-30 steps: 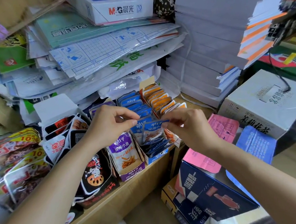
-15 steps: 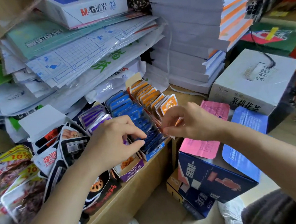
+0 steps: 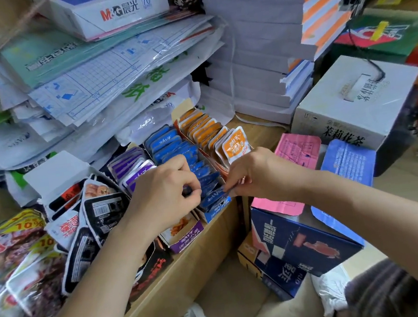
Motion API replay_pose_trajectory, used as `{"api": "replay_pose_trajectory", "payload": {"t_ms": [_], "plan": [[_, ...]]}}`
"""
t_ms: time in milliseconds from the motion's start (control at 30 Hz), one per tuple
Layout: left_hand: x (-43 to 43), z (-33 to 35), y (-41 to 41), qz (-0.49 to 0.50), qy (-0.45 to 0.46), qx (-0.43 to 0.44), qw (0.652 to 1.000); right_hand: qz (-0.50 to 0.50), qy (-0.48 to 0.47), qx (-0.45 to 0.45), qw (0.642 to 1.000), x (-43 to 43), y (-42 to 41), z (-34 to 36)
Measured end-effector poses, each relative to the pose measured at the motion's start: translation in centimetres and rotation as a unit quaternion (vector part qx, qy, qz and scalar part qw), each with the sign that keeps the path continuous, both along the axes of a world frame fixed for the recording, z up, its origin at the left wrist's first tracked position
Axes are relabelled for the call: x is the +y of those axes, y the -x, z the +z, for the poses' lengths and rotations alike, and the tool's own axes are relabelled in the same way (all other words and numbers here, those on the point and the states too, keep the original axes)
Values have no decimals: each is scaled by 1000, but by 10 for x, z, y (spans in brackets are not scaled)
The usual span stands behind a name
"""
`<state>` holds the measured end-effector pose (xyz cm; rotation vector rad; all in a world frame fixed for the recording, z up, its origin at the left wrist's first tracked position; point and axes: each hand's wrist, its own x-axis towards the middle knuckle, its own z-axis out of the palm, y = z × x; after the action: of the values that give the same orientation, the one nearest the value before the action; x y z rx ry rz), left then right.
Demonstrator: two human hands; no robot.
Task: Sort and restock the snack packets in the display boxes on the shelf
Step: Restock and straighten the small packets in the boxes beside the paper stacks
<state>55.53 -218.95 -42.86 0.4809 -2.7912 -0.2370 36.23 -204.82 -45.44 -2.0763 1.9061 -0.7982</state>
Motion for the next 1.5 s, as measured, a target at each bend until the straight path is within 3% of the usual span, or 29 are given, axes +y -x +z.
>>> {"api": "replay_pose_trajectory", "payload": {"t_ms": [267, 367, 533, 667, 733, 900, 1200, 1333, 1500], "plan": [[-16, -5, -2, 89, -133, 132, 978, -116, 93, -21, 989, -16, -4, -3], [-19, -9, 1, 117, -146, 145, 972, -113, 96, -25, 989, -25, -12, 1], [-16, -6, -2, 126, -210, 159, 956, -64, 112, 41, 991, -29, -20, -2], [-14, -5, -10, 130, -275, 163, 939, -118, 103, -33, 987, -20, -20, -11], [-12, -6, -11, 121, -279, 154, 940, -147, 113, -59, 981, -15, -22, -13], [-6, -3, -16, 113, -289, 126, 942, -82, 77, 132, 985, -13, -41, -22], [6, 7, -35, 176, -216, 71, 958, -54, -1, 178, 983, -9, -38, -9], [28, -5, -37, 179, -266, 35, 947, -81, 29, 193, 977, 1, -44, -11], [51, -22, -34, 173, -335, -43, 925, -33, -68, 195, 978, 1, -40, -21]]}}
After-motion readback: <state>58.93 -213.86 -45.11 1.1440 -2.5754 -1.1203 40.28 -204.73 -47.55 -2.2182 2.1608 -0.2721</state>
